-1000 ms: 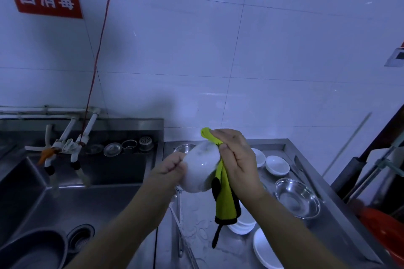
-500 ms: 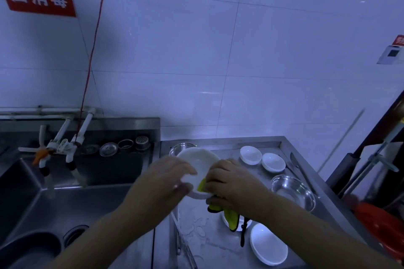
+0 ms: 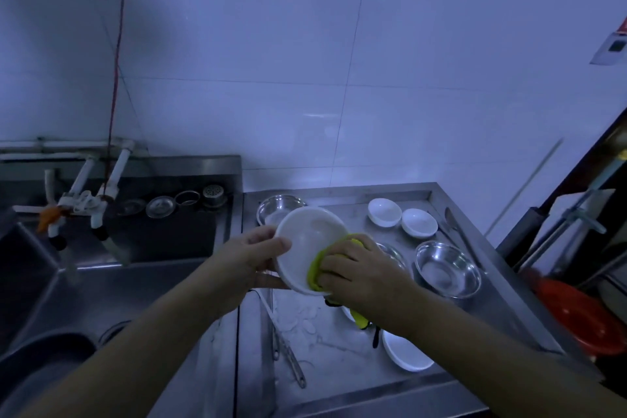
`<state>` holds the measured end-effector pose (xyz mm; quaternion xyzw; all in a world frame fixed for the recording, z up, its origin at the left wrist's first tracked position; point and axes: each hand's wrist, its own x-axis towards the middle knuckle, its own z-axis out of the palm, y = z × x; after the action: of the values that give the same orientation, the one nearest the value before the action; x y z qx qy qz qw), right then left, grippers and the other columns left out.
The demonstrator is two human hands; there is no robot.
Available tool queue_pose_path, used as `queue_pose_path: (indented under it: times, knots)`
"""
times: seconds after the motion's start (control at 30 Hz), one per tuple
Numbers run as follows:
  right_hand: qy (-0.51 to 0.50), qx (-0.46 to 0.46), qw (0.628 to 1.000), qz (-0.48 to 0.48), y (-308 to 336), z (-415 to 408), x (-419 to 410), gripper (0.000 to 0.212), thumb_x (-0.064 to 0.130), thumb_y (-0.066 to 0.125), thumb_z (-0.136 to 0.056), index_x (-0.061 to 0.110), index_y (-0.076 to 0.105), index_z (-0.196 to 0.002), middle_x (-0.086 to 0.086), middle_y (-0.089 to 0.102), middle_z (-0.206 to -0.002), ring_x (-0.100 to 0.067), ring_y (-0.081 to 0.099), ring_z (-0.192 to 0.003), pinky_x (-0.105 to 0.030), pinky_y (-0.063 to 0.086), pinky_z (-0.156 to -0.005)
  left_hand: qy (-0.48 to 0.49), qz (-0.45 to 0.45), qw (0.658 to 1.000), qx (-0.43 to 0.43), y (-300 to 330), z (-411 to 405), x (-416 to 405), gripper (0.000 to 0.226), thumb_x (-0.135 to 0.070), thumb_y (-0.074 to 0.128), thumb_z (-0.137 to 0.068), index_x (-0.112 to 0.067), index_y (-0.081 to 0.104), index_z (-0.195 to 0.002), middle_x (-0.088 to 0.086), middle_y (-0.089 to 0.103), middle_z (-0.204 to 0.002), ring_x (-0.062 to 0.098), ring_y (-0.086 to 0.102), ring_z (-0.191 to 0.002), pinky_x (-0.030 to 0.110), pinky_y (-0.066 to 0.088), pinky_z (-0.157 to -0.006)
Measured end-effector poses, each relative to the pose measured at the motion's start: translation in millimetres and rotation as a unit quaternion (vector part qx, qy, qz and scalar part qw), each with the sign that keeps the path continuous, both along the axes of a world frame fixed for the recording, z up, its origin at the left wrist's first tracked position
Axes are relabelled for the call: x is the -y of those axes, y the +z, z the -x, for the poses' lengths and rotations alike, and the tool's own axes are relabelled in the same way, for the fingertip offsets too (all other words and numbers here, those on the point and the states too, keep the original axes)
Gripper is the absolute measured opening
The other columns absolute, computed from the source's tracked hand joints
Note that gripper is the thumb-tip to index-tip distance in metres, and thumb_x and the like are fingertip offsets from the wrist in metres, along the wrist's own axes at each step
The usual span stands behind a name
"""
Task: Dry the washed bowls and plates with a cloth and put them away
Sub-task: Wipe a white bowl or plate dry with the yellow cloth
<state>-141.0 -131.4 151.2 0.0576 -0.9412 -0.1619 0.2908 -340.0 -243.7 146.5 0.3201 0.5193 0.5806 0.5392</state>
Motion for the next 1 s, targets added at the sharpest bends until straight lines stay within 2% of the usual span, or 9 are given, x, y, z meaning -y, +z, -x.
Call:
queue_pose_path:
  times: [0.17,0.27,0.4,0.5,0.57,0.67,0.83,0.9,1.0]
  knots:
    - [-0.052,0.039,0.992,0.107,-16.9,-1.8,9.5,0.026,0.025,0.083,-0.063,0.012,0.073,-0.084,-0.002,0.07,-0.089,-0.025,0.066,-0.083,-0.039,0.055,-0.069,0.018,0.007,1.0,-0.011,-13.8,-16.1,-15.2,0.038,-0.026,0.075,-0.069,-0.016,0.068,-0.105,0.016,0.069,-0.098,0.03,0.069,-0.082,0.037,0.057,-0.065]
    - [-0.07,0.038,0.981,0.179,-21.7,-13.6,5.0,0.031,0.028,0.075,-0.071,0.007,0.073,-0.093,-0.006,0.069,-0.094,-0.026,0.063,-0.089,-0.04,0.053,-0.077,0.024,0.005,1.0,0.001,-19.1,-28.8,-28.2,0.038,-0.027,0.077,-0.066,-0.017,0.069,-0.102,0.013,0.071,-0.094,0.027,0.07,-0.079,0.036,0.057,-0.063]
    - [-0.116,-0.065,0.956,0.261,-21.3,-49.3,-16.4,0.024,0.02,0.074,-0.079,0.002,0.073,-0.095,-0.01,0.069,-0.096,-0.02,0.052,-0.095,-0.033,0.043,-0.085,0.068,0.039,0.997,0.001,-30.4,-44.1,-53.3,0.027,-0.015,0.07,-0.08,-0.007,0.06,-0.104,0.016,0.066,-0.098,0.021,0.071,-0.07,0.031,0.056,-0.058]
    - [-0.198,-0.164,0.917,0.306,-20.4,-88.0,-39.8,0.023,0.009,0.076,-0.074,0.0,0.073,-0.095,-0.012,0.067,-0.097,-0.024,0.057,-0.094,-0.036,0.045,-0.084,0.072,0.088,0.993,-0.002,-49.4,-64.9,-69.5,0.028,-0.012,0.066,-0.084,0.003,0.054,-0.105,0.021,0.061,-0.102,0.023,0.069,-0.073,0.029,0.056,-0.057]
    - [-0.241,-0.211,0.893,0.316,-20.8,-115.5,-57.1,0.022,0.007,0.077,-0.073,0.0,0.073,-0.095,-0.011,0.066,-0.096,-0.021,0.056,-0.095,-0.029,0.045,-0.088,0.069,0.127,0.99,0.006,-68.0,-87.6,-76.3,0.024,-0.011,0.066,-0.084,0.0,0.052,-0.099,0.02,0.06,-0.098,0.026,0.066,-0.074,0.031,0.056,-0.057]
    - [-0.286,-0.25,0.864,0.33,-26.8,-153.3,-79.0,0.026,-0.003,0.08,-0.071,0.001,0.072,-0.095,-0.003,0.06,-0.098,-0.018,0.056,-0.096,-0.017,0.043,-0.091,0.064,0.193,0.979,0.031,-93.7,-131.4,-83.6,0.017,-0.013,0.065,-0.085,-0.007,0.053,-0.095,0.018,0.063,-0.096,0.031,0.067,-0.08,0.035,0.057,-0.06]
    - [-0.318,-0.257,0.835,0.368,-50.8,-200.4,-106.5,0.027,-0.005,0.081,-0.069,0.0,0.072,-0.094,-0.001,0.058,-0.1,-0.021,0.058,-0.093,-0.023,0.046,-0.088,0.069,0.279,0.953,0.096,-126.9,-199.5,-98.8,0.004,-0.01,0.058,-0.088,-0.01,0.06,-0.091,0.015,0.067,-0.093,0.03,0.065,-0.079,0.033,0.057,-0.051]
    - [-0.316,-0.248,0.832,0.383,-62.2,-213.5,-116.3,0.027,-0.003,0.081,-0.07,0.001,0.073,-0.094,0.0,0.059,-0.1,-0.019,0.058,-0.094,-0.024,0.046,-0.087,0.1,0.304,0.941,0.107,-140.7,-216.1,-108.1,0.002,-0.006,0.059,-0.088,-0.006,0.06,-0.086,0.02,0.063,-0.091,0.031,0.062,-0.075,0.041,0.057,-0.059]
    - [-0.317,-0.227,0.814,0.431,-78.3,-226.7,-126.8,0.026,-0.002,0.08,-0.071,0.006,0.073,-0.095,0.003,0.06,-0.098,-0.01,0.056,-0.096,-0.016,0.043,-0.089,0.114,0.335,0.935,0.004,-166.6,-227.1,-122.7,0.013,-0.009,0.063,-0.085,-0.008,0.063,-0.072,0.015,0.061,-0.082,0.028,0.06,-0.077,0.048,0.055,-0.074]
